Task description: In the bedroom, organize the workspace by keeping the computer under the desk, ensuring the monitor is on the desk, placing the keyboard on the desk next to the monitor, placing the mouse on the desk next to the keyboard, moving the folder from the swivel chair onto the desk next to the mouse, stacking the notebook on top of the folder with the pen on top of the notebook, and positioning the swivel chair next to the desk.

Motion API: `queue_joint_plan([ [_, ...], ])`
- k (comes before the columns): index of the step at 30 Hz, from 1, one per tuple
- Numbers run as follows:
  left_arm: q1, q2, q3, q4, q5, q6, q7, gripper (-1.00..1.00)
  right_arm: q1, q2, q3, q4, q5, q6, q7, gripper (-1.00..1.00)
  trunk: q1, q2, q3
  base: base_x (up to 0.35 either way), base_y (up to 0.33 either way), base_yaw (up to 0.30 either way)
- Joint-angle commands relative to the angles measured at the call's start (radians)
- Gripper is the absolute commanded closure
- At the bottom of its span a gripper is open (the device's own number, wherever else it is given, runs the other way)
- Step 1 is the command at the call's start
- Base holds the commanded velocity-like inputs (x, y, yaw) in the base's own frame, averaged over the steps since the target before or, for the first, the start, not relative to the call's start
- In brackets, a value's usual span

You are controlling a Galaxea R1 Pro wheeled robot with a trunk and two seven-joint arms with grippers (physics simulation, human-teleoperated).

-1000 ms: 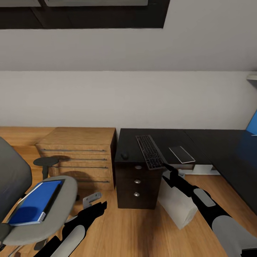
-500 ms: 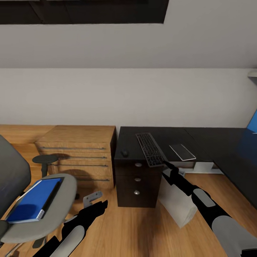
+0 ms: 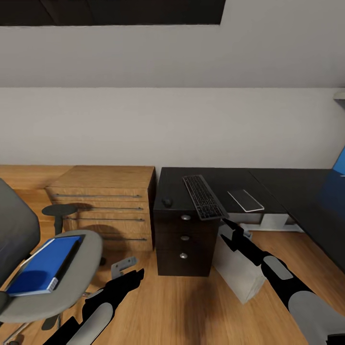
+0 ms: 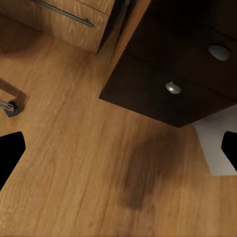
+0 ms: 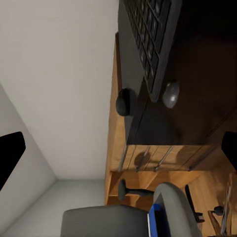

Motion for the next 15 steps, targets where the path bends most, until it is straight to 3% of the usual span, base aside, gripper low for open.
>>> queue_joint_plan([
  [1,-0.001,0.002,-0.002,-0.001,0.004,0.002,0.007,-1.00,-0.001,-0.001,0.005,0.001,-0.007,0.001,0.003,-1.00,0.004,-0.008,-0.004,0.000,0.000,0.000],
  [15,-0.001,0.008,-0.003,0.000,0.005,0.002,0.007,-1.00,-0.001,-0.002,0.002,0.002,-0.007,0.001,0.003,-1.00,0.058,-0.106,-0.048,0.000,0.000,0.000],
])
